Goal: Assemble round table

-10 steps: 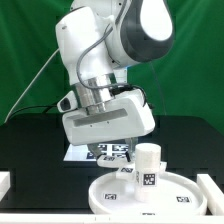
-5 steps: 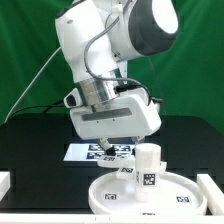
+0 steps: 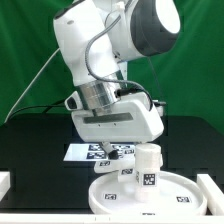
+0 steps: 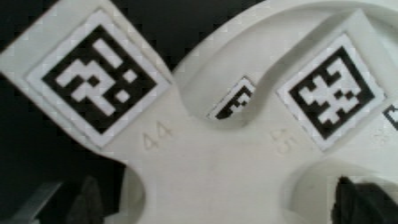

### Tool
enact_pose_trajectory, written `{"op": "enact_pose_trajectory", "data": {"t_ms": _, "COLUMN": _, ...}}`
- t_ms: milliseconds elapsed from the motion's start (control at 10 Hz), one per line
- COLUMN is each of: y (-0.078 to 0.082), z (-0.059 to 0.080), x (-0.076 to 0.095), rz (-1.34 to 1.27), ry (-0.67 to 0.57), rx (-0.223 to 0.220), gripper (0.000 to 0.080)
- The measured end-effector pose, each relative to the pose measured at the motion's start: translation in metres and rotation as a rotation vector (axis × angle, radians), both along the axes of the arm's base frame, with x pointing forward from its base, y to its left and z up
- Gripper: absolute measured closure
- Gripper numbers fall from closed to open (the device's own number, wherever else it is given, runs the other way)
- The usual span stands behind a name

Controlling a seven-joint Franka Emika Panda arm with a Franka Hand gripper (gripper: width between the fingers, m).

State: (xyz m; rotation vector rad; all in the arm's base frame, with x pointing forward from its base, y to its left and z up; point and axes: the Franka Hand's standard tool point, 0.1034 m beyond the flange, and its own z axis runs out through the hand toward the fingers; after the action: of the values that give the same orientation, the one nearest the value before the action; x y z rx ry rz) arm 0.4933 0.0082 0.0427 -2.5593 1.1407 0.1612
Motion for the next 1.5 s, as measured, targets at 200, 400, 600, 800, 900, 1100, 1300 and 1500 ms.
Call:
{"op": "enact_pose_trajectory", "data": {"t_ms": 200, "y": 0.001, "z": -0.004, "x": -0.001, "rz": 0.002, "ry": 0.005, "rx": -0.002, "gripper": 0.0151}}
{"op": "enact_pose_trajectory", "data": {"t_ms": 400, "y": -0.001, "z": -0.005, "x": 0.001, "rz": 0.001, "ry": -0.008, "rx": -0.016, "gripper": 0.0151}}
{"op": "enact_pose_trajectory", "data": {"t_ms": 600, "y": -0.005, "z": -0.006, "x": 0.001, "rz": 0.001, "ry": -0.018, "rx": -0.03, "gripper": 0.0151}}
{"op": "enact_pose_trajectory", "data": {"t_ms": 800, "y": -0.006, "z": -0.006, "x": 0.001, "rz": 0.001, "ry": -0.019, "rx": -0.032, "gripper": 0.0151}}
{"op": "enact_pose_trajectory", "data": {"t_ms": 900, "y": -0.007, "z": -0.006, "x": 0.001, "rz": 0.003, "ry": -0.022, "rx": -0.035, "gripper": 0.0151}}
{"op": "enact_pose_trajectory", "data": {"t_ms": 1100, "y": -0.013, "z": -0.008, "x": -0.001, "rz": 0.011, "ry": -0.038, "rx": -0.059, "gripper": 0.0151}}
{"op": "enact_pose_trajectory", "data": {"t_ms": 1300, "y": -0.015, "z": -0.008, "x": -0.001, "rz": 0.015, "ry": -0.039, "rx": -0.06, "gripper": 0.0151}}
{"op": "enact_pose_trajectory", "data": {"t_ms": 1500, "y": -0.015, "z": -0.008, "x": -0.001, "rz": 0.015, "ry": -0.039, "rx": -0.06, "gripper": 0.0151}}
